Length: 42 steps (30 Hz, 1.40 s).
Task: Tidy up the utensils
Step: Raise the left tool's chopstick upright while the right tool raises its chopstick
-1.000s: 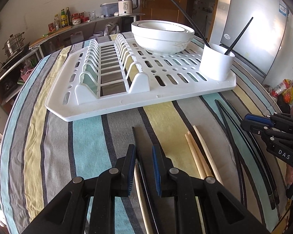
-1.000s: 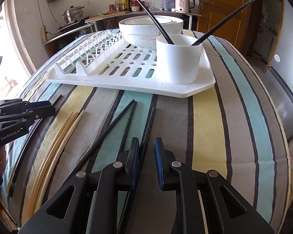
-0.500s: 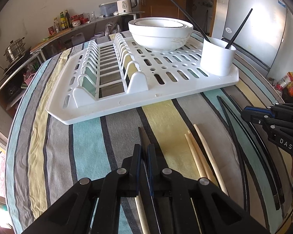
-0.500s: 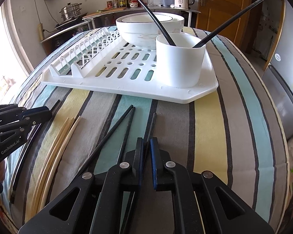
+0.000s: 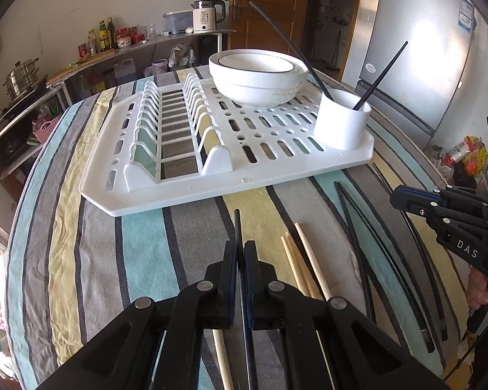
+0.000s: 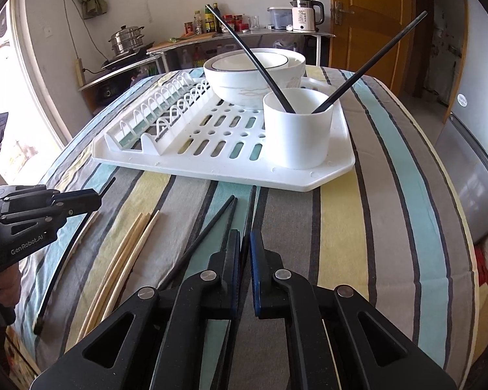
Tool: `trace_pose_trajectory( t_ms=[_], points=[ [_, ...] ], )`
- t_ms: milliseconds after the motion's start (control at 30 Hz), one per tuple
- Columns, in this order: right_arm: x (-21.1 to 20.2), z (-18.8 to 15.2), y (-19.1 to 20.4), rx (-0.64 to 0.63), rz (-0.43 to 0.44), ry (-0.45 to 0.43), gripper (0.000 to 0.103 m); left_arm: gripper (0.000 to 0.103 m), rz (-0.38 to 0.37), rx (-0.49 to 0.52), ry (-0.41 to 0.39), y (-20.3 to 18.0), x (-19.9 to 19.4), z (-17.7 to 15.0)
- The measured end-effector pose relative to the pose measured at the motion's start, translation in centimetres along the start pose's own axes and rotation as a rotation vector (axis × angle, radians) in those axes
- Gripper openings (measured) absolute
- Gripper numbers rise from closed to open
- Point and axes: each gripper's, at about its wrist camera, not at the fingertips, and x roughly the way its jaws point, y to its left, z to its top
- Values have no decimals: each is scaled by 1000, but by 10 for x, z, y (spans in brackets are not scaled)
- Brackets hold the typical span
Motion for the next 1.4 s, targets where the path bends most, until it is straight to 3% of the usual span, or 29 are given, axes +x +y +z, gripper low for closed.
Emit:
trace_pose_trajectory(
  t_ms=[667,1067,1400],
  points=[
    [-111,12,3,33,32,-278,5,4,-54,23,-272,-22,-126,25],
    [-141,5,11,31,28,-354,5,4,-86,-5,-343,-22,-157,17],
    [-146,4,9,35,26,-370,5,4,-99,-19,-353,-20,-158,21]
  ],
)
